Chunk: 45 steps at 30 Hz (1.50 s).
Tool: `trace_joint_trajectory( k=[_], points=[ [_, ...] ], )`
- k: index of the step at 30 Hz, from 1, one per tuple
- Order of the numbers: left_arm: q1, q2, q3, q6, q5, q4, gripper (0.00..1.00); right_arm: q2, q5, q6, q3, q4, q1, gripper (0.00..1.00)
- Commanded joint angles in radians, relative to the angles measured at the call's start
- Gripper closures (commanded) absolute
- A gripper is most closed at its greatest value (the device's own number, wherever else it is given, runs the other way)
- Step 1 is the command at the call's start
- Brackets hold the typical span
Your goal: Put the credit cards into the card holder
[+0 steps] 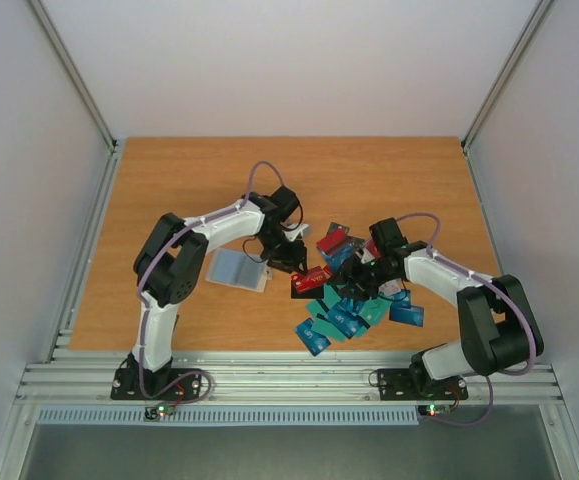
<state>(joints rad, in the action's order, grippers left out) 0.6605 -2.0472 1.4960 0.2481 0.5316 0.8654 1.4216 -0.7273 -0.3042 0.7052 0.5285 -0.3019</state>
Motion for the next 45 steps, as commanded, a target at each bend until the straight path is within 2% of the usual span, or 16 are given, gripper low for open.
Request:
trace_joint_trajectory(
  k=[1, 11, 23, 38, 45],
  points=[
    [-0.001, -0.062, 0.071, -0.033, 0.052, -0.001, 0.51, 0.046, -0.025, -0.083, -0.026, -0.149, 0.003, 0.55],
    [0.001, -0.147, 0.097, -0.066, 0.115, 0.028, 0.47, 0.168, -0.015, -0.136, -0.031, -0.262, -0.015, 0.55],
    [0.0, -0.131, 0.015, -0.066, 0.23, -0.011, 0.48, 0.289, -0.022, -0.144, -0.021, -0.36, -0.017, 0.56],
    [0.001, -0.128, -0.05, -0.025, 0.379, -0.09, 0.52, 0.295, -0.069, -0.175, -0.056, -0.524, -0.017, 0.56],
    [0.0, -0.12, -0.066, 0.004, 0.379, -0.147, 0.53, 0.292, -0.128, -0.212, -0.087, -0.666, -0.017, 0.56]
  ],
)
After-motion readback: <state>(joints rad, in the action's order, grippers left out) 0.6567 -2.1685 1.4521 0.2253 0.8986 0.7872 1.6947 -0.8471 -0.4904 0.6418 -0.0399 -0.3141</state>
